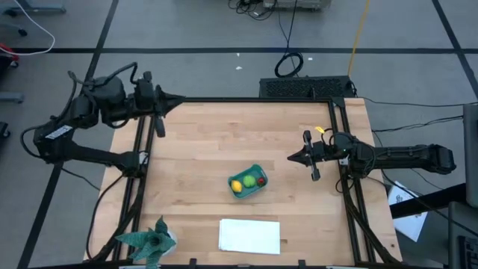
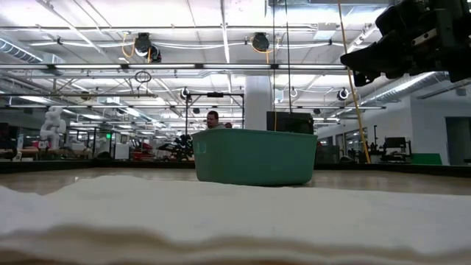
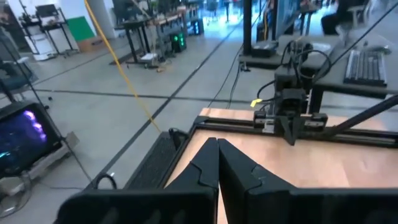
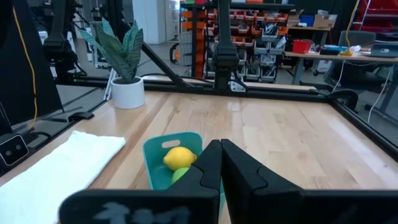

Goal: Pick and placing Produce into tupperware
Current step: Adjust the green bin

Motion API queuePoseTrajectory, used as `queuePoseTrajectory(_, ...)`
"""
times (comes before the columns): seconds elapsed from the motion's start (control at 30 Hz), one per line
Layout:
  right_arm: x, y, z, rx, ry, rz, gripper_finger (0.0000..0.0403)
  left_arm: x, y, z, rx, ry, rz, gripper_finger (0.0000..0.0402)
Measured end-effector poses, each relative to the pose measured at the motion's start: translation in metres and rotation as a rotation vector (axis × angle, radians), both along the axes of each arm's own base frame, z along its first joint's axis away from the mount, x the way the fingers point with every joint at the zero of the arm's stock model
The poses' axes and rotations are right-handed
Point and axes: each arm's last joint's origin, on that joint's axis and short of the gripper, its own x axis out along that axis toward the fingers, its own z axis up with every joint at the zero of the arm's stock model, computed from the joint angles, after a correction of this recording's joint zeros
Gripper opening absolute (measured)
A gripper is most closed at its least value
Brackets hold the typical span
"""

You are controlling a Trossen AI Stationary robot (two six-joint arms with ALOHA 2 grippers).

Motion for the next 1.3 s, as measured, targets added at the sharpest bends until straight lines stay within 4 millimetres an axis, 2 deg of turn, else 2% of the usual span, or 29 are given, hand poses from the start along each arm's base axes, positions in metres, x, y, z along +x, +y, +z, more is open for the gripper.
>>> queuePoseTrajectory(0.13,0.000,0.000,0.000,-0.001,-0.002,0.000,0.0000,-0.003,-0.002,-0.032,-0.049,-0.070,-0.012,0.0001)
queuePoseTrajectory(0.37,0.000,0.000,0.000,-0.008,-0.002,0.001,0.0000,0.007,-0.006,-0.093,-0.092,-0.099,-0.075,0.0001)
queuePoseTrajectory(0.67,0.001,0.000,-0.001,-0.017,0.005,0.002,0.0000,0.005,-0.022,-0.141,-0.055,-0.167,-0.184,0.0000)
queuePoseTrajectory(1.0,0.005,-0.001,-0.007,-0.015,0.051,0.009,0.0000,0.007,-0.034,-0.196,-0.109,-0.192,-0.238,0.0000)
queuePoseTrajectory(1.3,0.011,-0.002,-0.012,0.004,0.076,0.009,0.0000,0.007,-0.045,-0.230,-0.134,-0.247,-0.305,0.0000)
